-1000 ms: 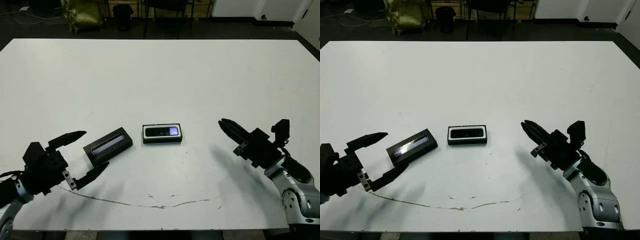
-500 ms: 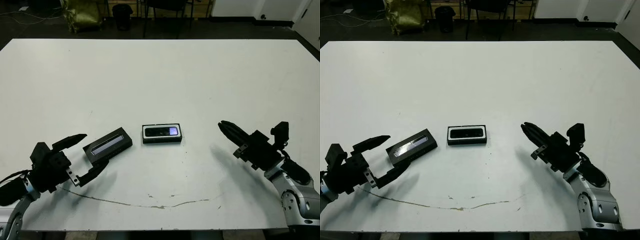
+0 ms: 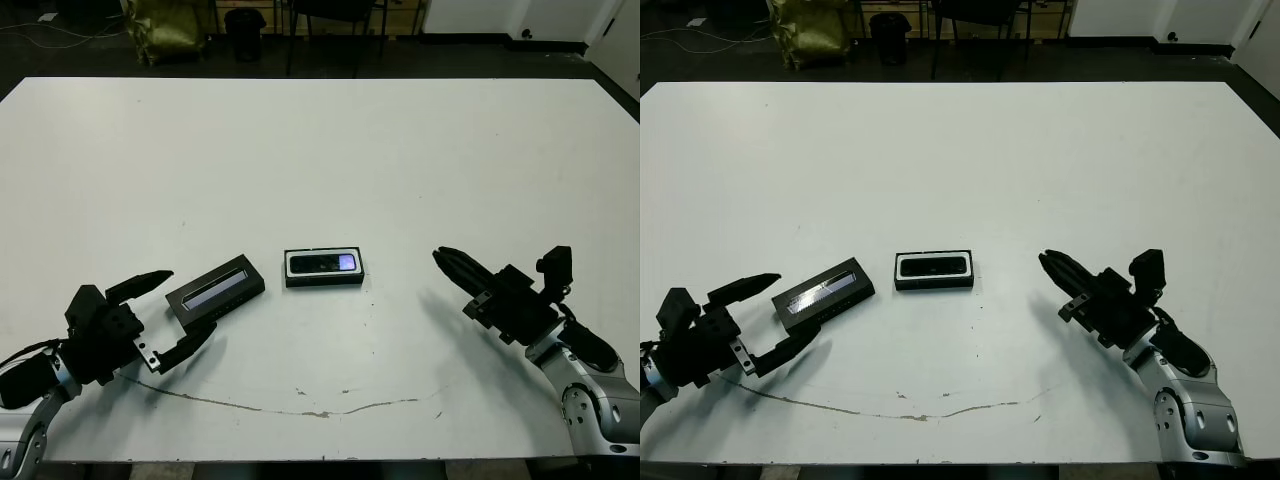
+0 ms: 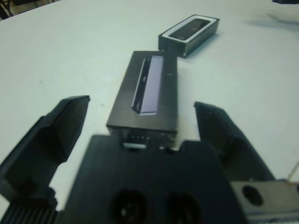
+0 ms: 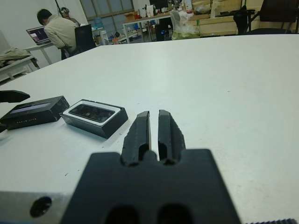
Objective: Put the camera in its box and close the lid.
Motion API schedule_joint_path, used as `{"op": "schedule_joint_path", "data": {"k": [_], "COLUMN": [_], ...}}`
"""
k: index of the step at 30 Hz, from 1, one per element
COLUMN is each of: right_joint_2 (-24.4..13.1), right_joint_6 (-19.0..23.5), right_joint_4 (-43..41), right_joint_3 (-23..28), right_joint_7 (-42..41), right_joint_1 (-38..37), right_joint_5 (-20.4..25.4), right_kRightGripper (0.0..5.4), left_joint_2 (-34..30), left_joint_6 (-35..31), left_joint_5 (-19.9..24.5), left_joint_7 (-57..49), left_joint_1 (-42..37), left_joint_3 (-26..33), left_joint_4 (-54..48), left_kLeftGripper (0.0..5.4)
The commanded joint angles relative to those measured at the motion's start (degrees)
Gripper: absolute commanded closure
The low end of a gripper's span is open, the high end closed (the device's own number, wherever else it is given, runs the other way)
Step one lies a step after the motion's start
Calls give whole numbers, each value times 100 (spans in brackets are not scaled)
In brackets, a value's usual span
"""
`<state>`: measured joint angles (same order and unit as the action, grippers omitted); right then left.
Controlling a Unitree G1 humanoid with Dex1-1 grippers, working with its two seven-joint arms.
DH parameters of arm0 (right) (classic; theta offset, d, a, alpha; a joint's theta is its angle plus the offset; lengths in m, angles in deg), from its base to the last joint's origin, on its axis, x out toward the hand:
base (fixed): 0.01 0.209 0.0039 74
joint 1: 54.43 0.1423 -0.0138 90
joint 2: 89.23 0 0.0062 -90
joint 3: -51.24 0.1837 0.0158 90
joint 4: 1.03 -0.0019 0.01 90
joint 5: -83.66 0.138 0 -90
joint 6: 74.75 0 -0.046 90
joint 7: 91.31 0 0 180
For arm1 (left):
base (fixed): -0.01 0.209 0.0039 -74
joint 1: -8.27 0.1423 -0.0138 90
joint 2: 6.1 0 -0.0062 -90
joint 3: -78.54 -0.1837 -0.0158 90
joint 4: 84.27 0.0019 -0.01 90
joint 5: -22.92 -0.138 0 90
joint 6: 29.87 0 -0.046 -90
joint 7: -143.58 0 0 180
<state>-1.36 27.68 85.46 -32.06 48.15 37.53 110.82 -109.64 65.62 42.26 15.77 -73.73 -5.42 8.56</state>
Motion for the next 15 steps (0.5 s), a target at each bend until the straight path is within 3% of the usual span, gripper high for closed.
{"op": "schedule_joint_path", "data": {"k": [1, 8, 11, 15], "right_joint_2": [-17, -22, -20, -21], "right_joint_6": [-66, -275, -43, 22], "right_joint_4": [131, 204, 31, 4], "right_joint_3": [4, -31, -22, 7], "right_joint_7": [-70, -46, 135, 132], "right_joint_1": [-38, -2, -35, -15], "right_joint_5": [-5, -142, -90, 24], "right_kRightGripper": [540, 540, 540, 540], "left_joint_2": [-180, -314, -372, -455], "left_joint_6": [-99, -226, -153, -140], "left_joint_5": [-57, -30, -77, -127], "left_joint_7": [138, 262, 372, 478], "left_joint_1": [-52, -80, -148, -209], "left_joint_3": [-68, -121, -145, -172], "left_joint_4": [16, -179, -107, -47], "left_kLeftGripper": [1, 1, 1, 63]}}
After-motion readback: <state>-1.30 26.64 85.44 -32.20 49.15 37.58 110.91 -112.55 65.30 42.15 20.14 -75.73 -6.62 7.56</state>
